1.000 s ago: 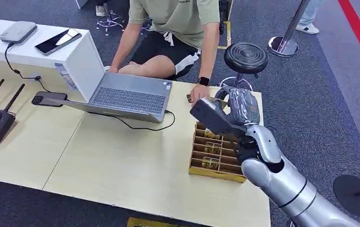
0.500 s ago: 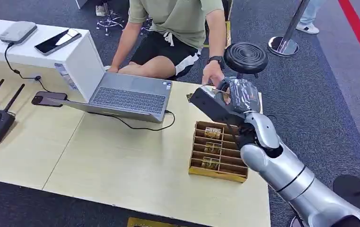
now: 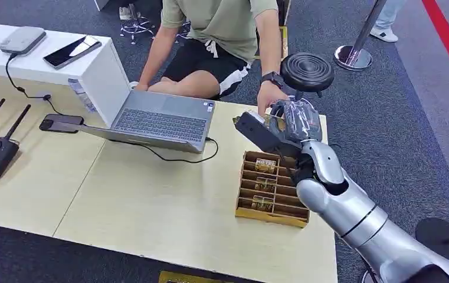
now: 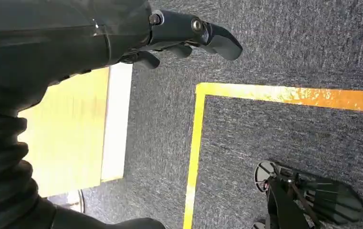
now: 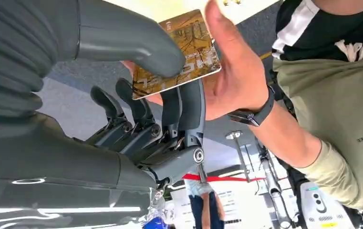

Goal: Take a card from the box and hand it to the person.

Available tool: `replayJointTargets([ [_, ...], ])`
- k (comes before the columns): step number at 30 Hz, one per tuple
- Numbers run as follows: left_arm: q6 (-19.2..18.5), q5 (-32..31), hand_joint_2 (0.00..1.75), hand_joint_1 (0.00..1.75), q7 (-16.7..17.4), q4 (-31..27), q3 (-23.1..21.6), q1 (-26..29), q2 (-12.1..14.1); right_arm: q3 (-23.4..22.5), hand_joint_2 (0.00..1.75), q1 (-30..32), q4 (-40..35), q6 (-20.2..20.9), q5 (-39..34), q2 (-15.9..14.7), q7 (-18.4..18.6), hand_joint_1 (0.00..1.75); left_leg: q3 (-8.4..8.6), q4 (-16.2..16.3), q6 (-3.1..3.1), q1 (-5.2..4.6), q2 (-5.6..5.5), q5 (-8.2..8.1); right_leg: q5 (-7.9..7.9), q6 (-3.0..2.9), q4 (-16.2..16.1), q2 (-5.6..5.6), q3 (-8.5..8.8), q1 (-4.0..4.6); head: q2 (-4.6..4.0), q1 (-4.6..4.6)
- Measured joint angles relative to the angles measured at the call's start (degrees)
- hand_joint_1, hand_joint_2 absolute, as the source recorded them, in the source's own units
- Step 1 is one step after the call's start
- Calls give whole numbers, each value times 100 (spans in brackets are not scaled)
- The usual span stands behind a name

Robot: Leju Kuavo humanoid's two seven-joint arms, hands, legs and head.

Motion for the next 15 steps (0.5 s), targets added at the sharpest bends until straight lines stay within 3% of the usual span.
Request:
replayJointTargets([
  [6,-7,0,175,0,-15,0,0,-9,-2,4,175,-2,61,0,0,22,0,150,0,0,0,0,0,0,0,0,0,0,0,0,0,0],
  [7,-37,0,175,0,-33,0,0,-11,-2,4,175,-2,72,0,0,22,0,0,0,0,0,0,0,0,0,0,0,0,0,0,0,2],
  [13,-48,-81,175,0,-120,0,-4,-16,-2,7,175,-5,131,-2,2,22,4,0,-2,0,0,0,-2,0,0,0,0,-4,0,0,0,0],
  [14,-15,-72,0,0,-129,0,-4,-18,-2,7,175,-6,138,-2,2,22,9,0,-2,0,0,0,-2,0,0,0,0,-3,0,0,0,2],
  [15,15,-59,0,0,-131,0,-4,-20,-2,7,175,-6,144,-2,2,22,11,0,-2,0,0,0,-2,0,0,0,0,-3,0,0,0,0],
])
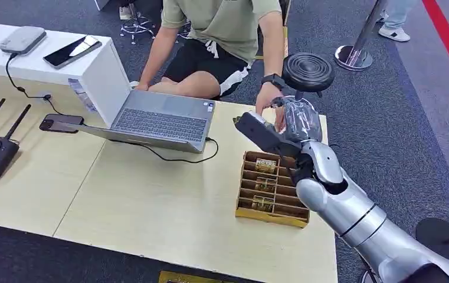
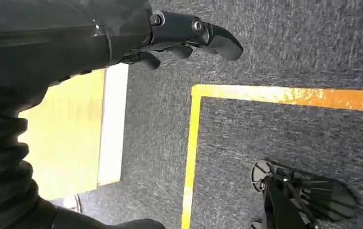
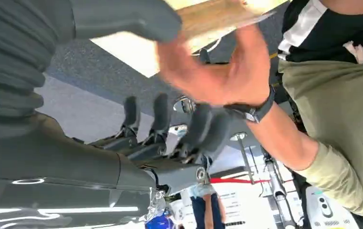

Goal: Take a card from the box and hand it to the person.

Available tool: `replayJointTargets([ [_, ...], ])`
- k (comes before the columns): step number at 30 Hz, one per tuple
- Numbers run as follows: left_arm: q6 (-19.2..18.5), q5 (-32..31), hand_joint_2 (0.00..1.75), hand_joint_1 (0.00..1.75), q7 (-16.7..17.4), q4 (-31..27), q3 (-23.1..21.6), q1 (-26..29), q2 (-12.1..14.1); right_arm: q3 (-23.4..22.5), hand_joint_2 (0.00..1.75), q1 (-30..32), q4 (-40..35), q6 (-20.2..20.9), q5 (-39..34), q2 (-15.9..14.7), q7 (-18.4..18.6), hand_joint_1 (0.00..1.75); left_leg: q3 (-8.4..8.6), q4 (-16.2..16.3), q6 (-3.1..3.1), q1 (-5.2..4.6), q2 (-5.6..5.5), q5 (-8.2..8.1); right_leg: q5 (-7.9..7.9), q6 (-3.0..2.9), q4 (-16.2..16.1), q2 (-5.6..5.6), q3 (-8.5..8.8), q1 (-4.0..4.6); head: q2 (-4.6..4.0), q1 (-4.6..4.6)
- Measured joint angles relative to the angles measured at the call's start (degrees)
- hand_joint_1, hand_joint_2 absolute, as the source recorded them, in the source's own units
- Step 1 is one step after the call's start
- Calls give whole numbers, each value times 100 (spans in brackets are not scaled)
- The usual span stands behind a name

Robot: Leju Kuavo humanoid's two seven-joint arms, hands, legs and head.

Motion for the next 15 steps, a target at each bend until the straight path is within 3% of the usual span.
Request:
replayJointTargets([
  [9,46,101,0,0,4,0,0,0,0,0,175,0,17,-88,-13,0,-2,0,1,0,0,0,0,0,0,0,0,0,0,0,0,0],
  [15,61,292,0,0,-48,0,2,21,0,-41,175,143,-170,-596,-498,-26,-203,0,5,1,0,0,1,0,0,0,-1,2,0,0,0,0],
])
